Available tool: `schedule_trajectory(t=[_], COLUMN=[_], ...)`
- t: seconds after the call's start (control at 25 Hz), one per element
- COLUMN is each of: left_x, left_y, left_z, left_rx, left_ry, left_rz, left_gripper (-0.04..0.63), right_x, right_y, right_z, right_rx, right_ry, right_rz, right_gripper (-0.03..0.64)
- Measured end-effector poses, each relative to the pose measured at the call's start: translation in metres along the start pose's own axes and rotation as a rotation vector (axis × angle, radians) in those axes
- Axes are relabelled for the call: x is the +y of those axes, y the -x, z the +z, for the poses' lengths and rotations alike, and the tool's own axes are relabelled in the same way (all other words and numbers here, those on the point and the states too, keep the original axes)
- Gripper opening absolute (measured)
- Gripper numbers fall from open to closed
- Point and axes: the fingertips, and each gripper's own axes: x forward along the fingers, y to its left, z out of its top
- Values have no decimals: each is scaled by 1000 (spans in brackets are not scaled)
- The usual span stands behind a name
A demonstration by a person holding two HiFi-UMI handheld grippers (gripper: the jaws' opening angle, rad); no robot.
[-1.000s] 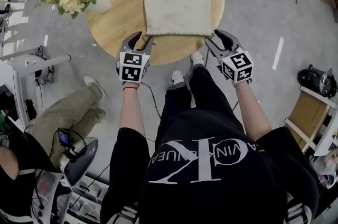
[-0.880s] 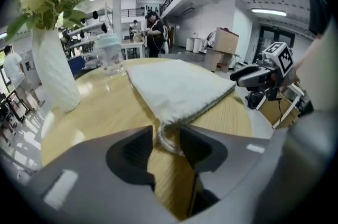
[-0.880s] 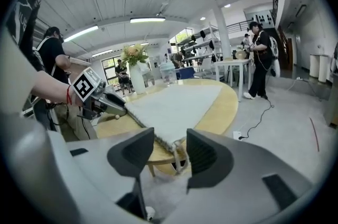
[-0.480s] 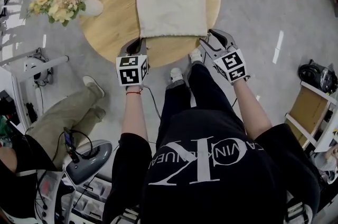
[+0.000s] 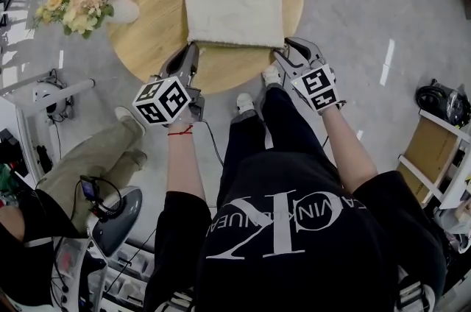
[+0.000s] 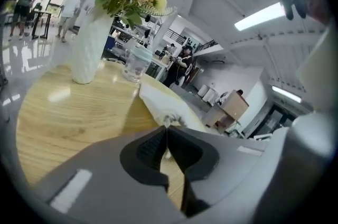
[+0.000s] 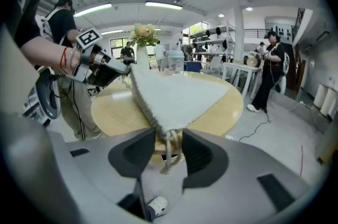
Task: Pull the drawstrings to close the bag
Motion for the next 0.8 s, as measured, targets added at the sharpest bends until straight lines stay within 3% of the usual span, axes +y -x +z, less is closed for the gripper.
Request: schedule_trajectory(t=[0.08, 0.2, 0.36, 0.56, 0.64, 0.8], left_x=[-4, -6, -3, 3, 1, -2], left_y=[0, 1, 2, 6, 8, 14], left_z=[12, 24, 32, 36, 41, 54], left_rx=[-43, -75, -82, -50, -62, -76], left_ry=[64, 78, 44, -73, -107, -212], left_rz=[-40, -52, -41, 6, 11, 70], left_gripper=[22, 23, 23, 23, 23, 23], right_x=[5, 11, 17, 12, 4, -25], right_y=[-2, -3, -4, 5, 10, 22], right_z=[0, 1, 1, 9, 20, 58], right_rx=[15, 48, 75, 104, 75, -64], right_ry=[54, 137, 160, 243, 228, 56], right_rz=[11, 30, 61, 77, 51, -53], right_gripper=[153, 95, 54, 29, 26, 25])
